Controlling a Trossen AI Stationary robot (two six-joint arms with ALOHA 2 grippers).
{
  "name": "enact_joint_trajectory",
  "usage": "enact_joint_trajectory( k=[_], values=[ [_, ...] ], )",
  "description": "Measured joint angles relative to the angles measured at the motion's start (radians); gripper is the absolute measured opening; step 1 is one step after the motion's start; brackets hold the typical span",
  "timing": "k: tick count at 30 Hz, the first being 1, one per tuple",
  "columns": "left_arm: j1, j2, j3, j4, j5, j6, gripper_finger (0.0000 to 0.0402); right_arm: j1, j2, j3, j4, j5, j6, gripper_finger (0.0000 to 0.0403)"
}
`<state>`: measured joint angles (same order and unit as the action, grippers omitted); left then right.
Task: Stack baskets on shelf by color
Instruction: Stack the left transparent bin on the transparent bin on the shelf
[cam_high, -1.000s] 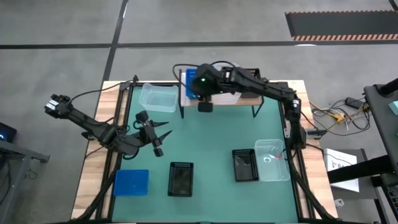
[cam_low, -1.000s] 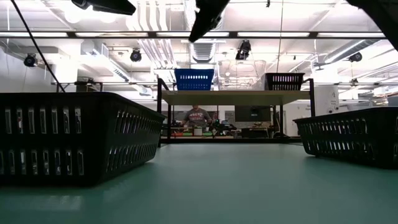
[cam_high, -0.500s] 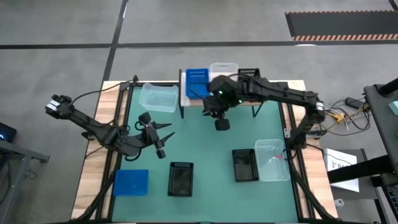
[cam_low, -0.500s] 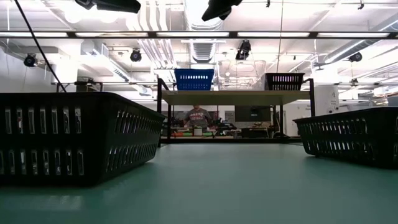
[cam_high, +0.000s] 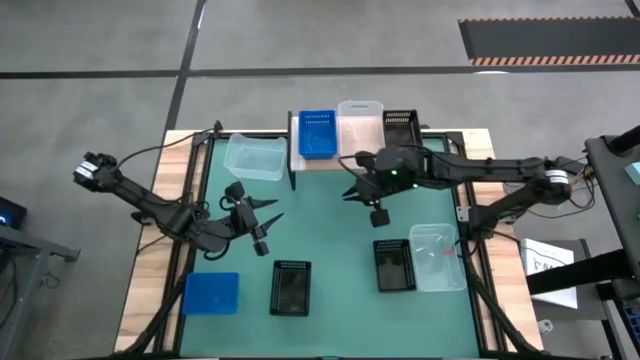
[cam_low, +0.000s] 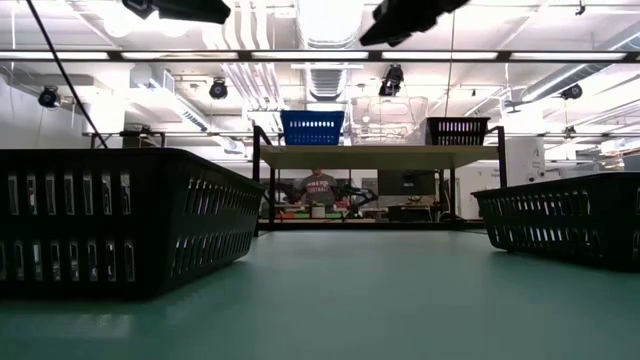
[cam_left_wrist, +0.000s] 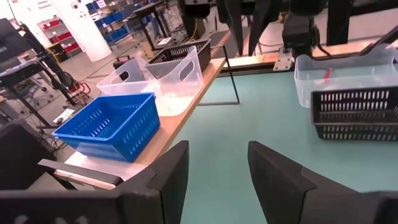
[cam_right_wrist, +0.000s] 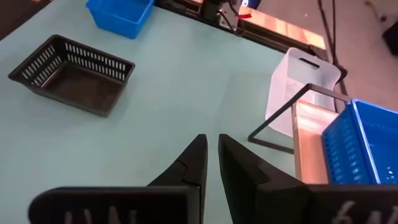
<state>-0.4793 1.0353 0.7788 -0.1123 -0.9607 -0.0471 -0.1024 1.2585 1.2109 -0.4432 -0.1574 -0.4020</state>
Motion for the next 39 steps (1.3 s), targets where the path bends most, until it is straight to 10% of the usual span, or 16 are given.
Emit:
enact_joint_trajectory(
  k=[20, 32, 39],
  values=[
    [0.075, 0.117, 0.008, 0.045, -0.013, -0.118, 0.015, 0.0, -0.32, -0.422, 0.263, -0.035, -0.051, 0.0031],
    [0.338, -0.004, 0.006, -0.603, 0.133, -0.735, 0.015, 0.0, -0.347, -0.472, 0.276, -0.035, -0.078, 0.0031],
    [0.525, 0.012, 0.006, -0.652, 0.328, -0.604, 0.015, 0.0, -0.347, -0.472, 0.27, -0.035, -0.081, 0.0031]
  ],
)
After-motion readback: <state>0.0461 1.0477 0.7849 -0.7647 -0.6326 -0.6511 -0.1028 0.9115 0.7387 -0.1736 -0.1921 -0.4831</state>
